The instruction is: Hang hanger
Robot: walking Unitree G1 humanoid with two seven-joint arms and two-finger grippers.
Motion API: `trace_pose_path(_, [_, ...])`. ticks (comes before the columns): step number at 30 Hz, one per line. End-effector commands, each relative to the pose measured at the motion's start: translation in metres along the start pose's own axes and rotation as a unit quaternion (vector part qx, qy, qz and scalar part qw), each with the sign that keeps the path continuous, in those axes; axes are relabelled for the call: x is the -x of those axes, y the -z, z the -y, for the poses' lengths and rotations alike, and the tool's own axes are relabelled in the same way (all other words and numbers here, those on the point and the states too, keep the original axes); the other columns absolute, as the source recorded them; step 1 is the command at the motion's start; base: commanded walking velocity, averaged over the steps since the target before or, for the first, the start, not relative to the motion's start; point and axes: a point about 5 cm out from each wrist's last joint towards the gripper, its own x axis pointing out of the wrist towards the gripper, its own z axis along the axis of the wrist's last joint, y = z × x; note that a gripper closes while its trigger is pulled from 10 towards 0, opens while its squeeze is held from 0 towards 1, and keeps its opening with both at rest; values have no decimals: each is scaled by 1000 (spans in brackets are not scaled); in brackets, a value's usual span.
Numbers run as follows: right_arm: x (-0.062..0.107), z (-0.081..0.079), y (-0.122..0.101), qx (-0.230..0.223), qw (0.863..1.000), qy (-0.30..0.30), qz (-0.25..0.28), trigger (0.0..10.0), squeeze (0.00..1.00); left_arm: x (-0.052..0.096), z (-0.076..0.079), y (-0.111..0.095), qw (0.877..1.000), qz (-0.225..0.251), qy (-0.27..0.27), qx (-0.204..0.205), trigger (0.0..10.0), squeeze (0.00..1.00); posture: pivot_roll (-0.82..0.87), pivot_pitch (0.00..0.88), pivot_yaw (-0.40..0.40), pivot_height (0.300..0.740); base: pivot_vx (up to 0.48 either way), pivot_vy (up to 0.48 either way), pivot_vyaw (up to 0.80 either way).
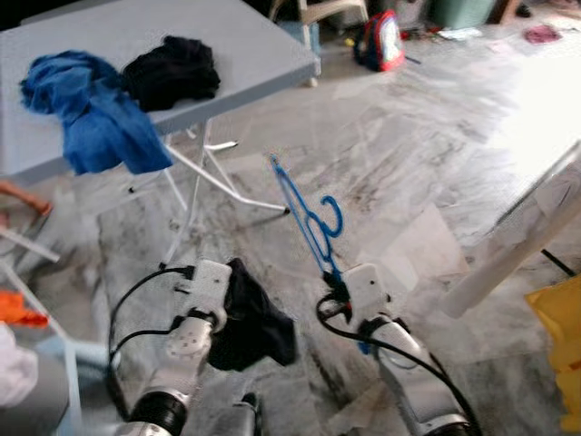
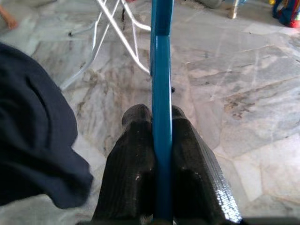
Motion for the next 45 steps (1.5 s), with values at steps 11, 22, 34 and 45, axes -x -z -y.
trace_pose_path(11, [0,13,-3,-4,1000,2,-6,10000,0,-10,-55,-13,986,-9,-164,-19,10000,0,-88,213,-5,740,0,0,114])
trace_pose_path(22, [5,22,-2,13,1000,-9,-23,10000,0,-23,-64,-38,983,17,-178,-36,10000,0,-83,234,-4,740,0,0,0])
trace_pose_path(34, [33,20,2,43,984,-151,-88,10000,0,-43,-88,-89,974,57,-211,-66,10000,0,-103,259,36,740,0,0,0])
trace_pose_path(45, [64,7,8,20,947,-290,-135,10000,0,-50,-78,-102,972,68,-199,-105,10000,0,-105,259,37,740,0,0,0])
